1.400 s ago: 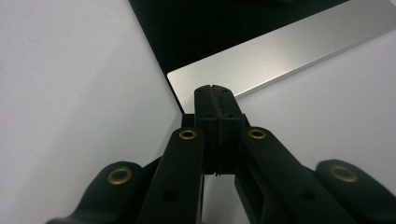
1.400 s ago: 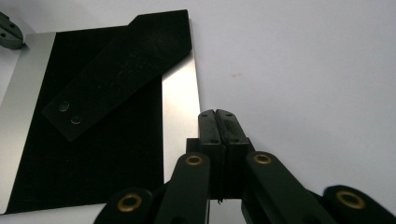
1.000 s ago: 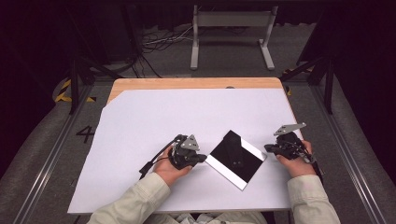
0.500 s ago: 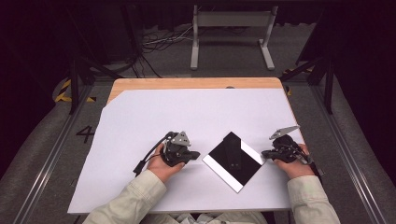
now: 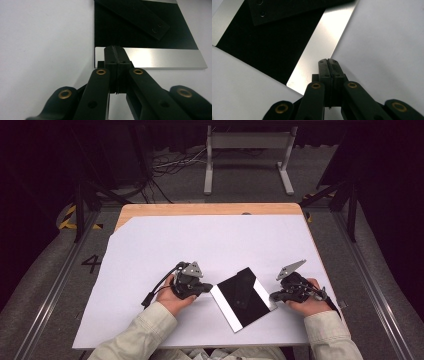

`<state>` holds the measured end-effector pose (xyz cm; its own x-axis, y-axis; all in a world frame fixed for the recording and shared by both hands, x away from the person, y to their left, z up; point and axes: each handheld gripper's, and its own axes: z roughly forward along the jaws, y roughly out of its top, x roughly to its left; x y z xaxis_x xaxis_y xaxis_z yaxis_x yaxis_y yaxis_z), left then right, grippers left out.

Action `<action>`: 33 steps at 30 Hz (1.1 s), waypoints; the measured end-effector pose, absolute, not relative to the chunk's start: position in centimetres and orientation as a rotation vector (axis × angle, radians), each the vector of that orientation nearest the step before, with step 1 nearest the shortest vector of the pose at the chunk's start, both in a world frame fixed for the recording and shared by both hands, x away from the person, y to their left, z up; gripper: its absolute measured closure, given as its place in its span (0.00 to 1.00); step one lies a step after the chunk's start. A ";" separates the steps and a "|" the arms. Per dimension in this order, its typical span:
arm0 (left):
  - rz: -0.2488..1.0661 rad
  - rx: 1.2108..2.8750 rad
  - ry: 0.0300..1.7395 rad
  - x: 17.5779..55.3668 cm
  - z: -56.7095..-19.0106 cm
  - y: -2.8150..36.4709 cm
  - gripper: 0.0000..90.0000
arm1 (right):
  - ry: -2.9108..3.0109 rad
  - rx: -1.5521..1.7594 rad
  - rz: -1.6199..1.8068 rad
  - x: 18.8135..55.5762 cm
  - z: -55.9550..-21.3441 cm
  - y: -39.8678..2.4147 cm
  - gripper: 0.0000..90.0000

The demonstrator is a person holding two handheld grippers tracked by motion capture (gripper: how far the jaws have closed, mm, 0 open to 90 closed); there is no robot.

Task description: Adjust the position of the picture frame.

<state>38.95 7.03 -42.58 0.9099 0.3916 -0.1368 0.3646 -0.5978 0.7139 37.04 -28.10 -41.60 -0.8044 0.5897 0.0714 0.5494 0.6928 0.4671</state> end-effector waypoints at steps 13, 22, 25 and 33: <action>-0.105 2.283 0.351 36.8 -42.7 4.6 1.00 | 2.755 0.860 0.802 36.7 -40.3 -27.9 0.99; -0.227 2.305 0.186 34.1 -42.7 1.3 1.00 | 2.733 0.883 0.816 36.8 -40.3 -28.2 0.99; -0.244 2.315 0.168 33.8 -42.9 0.8 1.00 | 2.730 0.892 0.817 36.7 -40.2 -28.3 0.99; -0.300 2.346 0.081 32.5 -43.6 -1.0 1.00 | 2.724 0.912 0.812 36.8 -40.3 -28.6 0.99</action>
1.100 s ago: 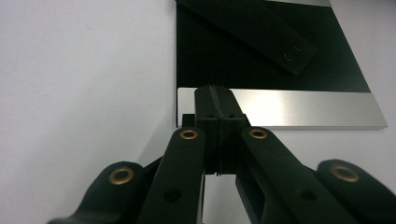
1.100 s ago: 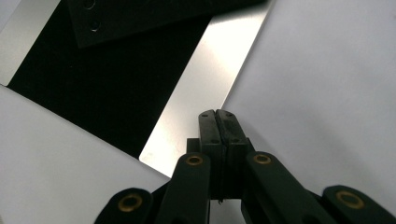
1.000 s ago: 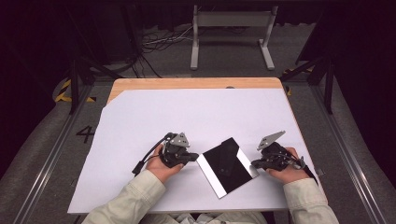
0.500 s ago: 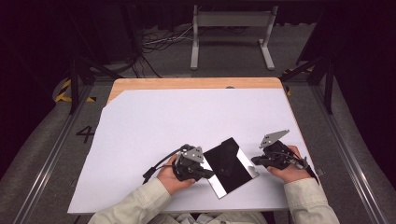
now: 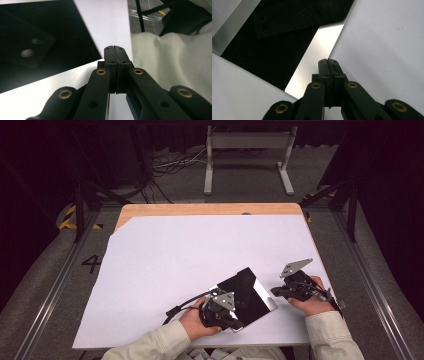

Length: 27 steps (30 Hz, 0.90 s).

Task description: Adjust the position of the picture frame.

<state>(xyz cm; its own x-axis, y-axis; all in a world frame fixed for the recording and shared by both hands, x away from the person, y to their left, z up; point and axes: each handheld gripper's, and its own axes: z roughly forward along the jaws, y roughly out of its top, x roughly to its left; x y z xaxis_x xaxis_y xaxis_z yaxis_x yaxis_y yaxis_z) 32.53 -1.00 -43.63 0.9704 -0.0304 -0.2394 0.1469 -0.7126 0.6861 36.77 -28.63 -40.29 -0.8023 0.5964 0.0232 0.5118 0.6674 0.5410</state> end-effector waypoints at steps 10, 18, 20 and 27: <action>-0.304 2.431 0.020 31.8 -44.5 -2.2 1.00 | 2.721 0.927 0.830 36.8 -40.2 -28.8 0.99; -0.191 2.472 0.000 31.2 -44.1 -2.5 1.00 | 2.719 0.927 0.825 36.8 -40.2 -28.8 0.99; -0.182 2.478 0.012 31.4 -44.0 -2.4 1.00 | 2.715 0.926 0.830 36.7 -40.1 -28.8 0.99; -0.112 2.482 0.112 33.0 -43.9 -1.2 1.00 | 2.706 0.929 0.831 36.7 -40.0 -29.1 0.99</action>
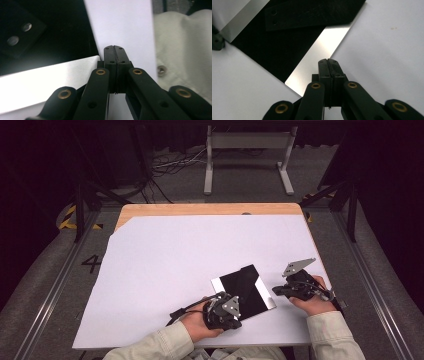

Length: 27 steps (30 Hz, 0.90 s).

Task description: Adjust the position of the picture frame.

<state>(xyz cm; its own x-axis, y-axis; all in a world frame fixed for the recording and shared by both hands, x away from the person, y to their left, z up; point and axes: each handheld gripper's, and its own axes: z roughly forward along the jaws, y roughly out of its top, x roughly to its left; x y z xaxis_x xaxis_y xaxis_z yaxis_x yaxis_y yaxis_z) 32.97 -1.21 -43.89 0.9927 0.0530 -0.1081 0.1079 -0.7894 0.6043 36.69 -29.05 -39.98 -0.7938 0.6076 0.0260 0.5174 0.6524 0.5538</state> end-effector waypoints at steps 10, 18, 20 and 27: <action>0.010 2.442 0.319 35.4 -44.0 0.3 1.00 | 2.706 0.928 0.820 36.7 -40.0 -28.8 0.99; 0.033 2.372 0.462 37.2 -44.3 1.8 1.00 | 2.700 0.931 0.810 36.6 -40.2 -28.6 0.99; 0.028 2.362 0.467 37.3 -44.3 1.9 1.00 | 2.702 0.932 0.805 36.7 -40.3 -28.6 0.99; 0.013 2.314 0.508 37.8 -43.9 3.3 1.00 | 2.735 0.939 0.764 36.9 -40.9 -28.1 0.99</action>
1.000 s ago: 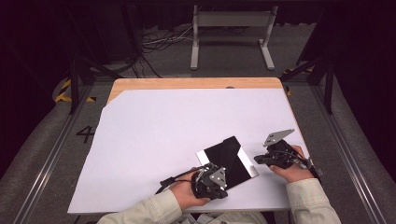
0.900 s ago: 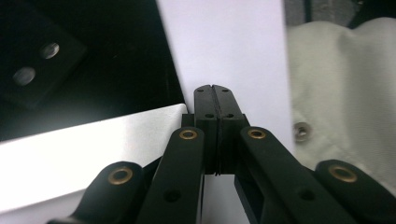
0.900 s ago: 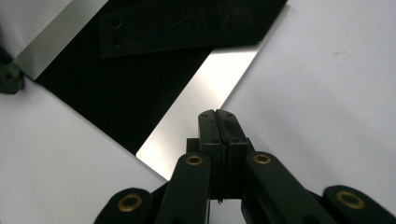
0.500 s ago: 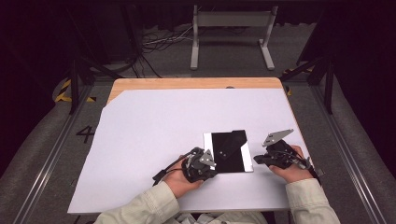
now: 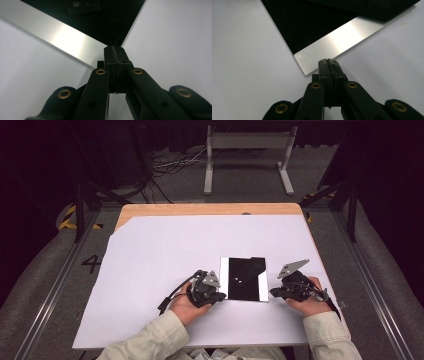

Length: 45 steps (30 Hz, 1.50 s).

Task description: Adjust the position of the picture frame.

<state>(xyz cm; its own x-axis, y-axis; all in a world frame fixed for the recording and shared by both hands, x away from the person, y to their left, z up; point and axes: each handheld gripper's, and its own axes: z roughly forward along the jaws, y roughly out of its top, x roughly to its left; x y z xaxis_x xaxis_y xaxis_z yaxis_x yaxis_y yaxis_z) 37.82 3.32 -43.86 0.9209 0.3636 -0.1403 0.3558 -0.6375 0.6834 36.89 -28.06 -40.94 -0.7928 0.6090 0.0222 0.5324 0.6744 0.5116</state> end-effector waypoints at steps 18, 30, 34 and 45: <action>0.045 2.195 0.667 39.4 -42.8 7.7 1.00 | 2.836 0.863 0.756 37.3 -41.7 -26.3 1.00; 0.059 2.167 0.726 39.6 -42.7 9.3 1.00 | 2.865 0.746 0.819 38.1 -42.1 -23.1 1.00; 0.071 2.153 0.741 39.8 -42.6 9.8 1.00 | 2.878 0.704 0.864 39.0 -42.3 -21.5 1.00; 0.105 2.152 0.763 40.3 -42.6 10.8 1.00 | 2.889 0.653 0.792 39.7 -42.2 -20.0 1.00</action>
<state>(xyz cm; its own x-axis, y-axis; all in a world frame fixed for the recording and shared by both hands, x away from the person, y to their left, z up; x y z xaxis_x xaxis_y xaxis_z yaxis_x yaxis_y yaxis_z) 40.30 10.80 -42.59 0.8118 0.5554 -0.1804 0.4857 -0.4707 0.7366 39.71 -19.98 -42.19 -0.9064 0.4206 0.0383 0.3814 0.7761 0.5022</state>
